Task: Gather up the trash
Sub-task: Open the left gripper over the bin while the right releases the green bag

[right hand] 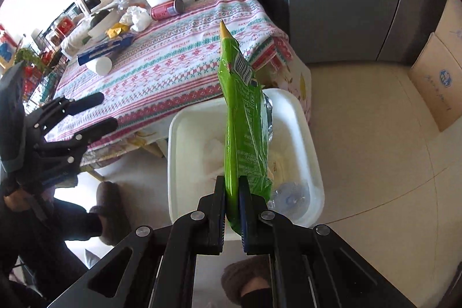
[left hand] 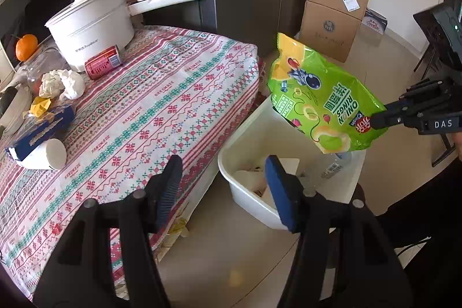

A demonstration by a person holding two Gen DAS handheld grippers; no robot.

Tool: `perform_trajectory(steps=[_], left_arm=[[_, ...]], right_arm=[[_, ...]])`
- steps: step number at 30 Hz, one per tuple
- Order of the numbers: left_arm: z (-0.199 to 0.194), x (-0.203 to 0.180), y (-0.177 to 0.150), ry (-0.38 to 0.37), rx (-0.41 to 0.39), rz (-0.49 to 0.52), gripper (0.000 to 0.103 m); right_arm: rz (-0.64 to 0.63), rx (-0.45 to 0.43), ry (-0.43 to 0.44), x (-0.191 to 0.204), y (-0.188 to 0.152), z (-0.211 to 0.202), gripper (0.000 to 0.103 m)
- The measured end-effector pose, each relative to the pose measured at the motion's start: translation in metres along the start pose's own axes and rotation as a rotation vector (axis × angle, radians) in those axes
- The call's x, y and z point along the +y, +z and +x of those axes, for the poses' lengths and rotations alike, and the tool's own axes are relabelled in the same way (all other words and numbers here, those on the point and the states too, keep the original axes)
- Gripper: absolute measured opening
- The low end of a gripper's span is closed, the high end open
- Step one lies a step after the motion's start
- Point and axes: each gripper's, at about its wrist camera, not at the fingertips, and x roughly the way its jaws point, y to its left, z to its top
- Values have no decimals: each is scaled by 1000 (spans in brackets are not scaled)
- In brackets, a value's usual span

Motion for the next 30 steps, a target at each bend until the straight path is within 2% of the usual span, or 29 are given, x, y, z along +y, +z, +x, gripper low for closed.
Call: perform_trajectory(steps=[4, 6, 8, 10, 15, 22, 30], left_arm=[[-6, 12, -3, 12, -5, -29, 66], [-8, 17, -4, 18, -5, -42, 70], [-10, 21, -5, 23, -5, -55, 72], [-13, 25, -7, 29, -4, -64, 75], [-17, 34, -9, 47, -3, -80, 80], [-23, 52, -12, 81, 6, -105, 81], [-36, 99, -14, 142, 1, -185, 82]], right_arm=[[10, 25, 5, 2, 1, 8, 12], [20, 28, 3, 2, 3, 10, 21], [38, 27, -7, 1, 5, 10, 54], [51, 7, -7, 2, 7, 7, 62], [35, -12, -15, 10, 14, 4, 65], [2, -15, -15, 29, 25, 7, 68], [-24, -44, -25, 54, 46, 8, 71]])
